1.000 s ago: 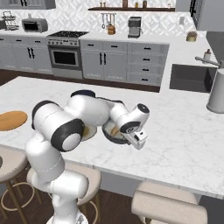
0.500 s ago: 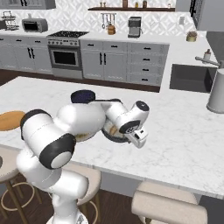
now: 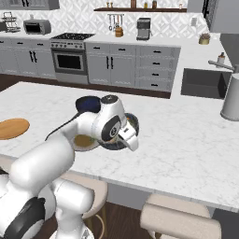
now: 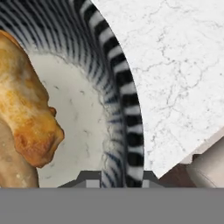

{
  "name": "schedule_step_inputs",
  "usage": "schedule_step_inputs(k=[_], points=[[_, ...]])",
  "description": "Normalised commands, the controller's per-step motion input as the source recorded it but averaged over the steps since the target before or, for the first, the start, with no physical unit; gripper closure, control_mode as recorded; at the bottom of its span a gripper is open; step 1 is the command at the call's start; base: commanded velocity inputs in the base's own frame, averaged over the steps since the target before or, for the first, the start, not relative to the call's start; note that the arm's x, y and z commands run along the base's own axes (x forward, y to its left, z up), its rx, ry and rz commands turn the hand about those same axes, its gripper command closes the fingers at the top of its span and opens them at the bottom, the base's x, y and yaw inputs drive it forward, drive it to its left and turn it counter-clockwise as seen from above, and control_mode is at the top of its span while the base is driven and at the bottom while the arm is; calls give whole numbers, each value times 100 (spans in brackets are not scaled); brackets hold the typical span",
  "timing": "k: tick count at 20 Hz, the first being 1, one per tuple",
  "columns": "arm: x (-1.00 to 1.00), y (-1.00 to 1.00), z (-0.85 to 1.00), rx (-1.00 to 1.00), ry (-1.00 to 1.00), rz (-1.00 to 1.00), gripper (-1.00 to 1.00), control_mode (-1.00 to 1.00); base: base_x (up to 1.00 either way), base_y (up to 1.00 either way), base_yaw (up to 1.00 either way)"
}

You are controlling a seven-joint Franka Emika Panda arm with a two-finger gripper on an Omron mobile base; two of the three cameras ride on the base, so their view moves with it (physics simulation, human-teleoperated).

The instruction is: Pick the chicken drumstick and sweet potato from their plates and place them in the bowl. Then put the bowl in the fridge.

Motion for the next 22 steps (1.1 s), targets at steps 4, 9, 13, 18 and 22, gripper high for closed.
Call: schedule_step_inputs(k=[4, 9, 13, 18, 22], points=[[-68, 10, 47, 6, -12, -20, 100, -100, 0, 0, 0], [-63, 4, 50, 2, -4, -16, 100, -100, 0, 0, 0], [-65, 5, 51, 5, 2, -6, 100, -100, 0, 0, 0], [-43, 12, 19, 9, 1, -1, 100, 100, -36, 8, 0], [0, 0, 0, 0, 0, 0, 100, 100, -88, 43, 0]])
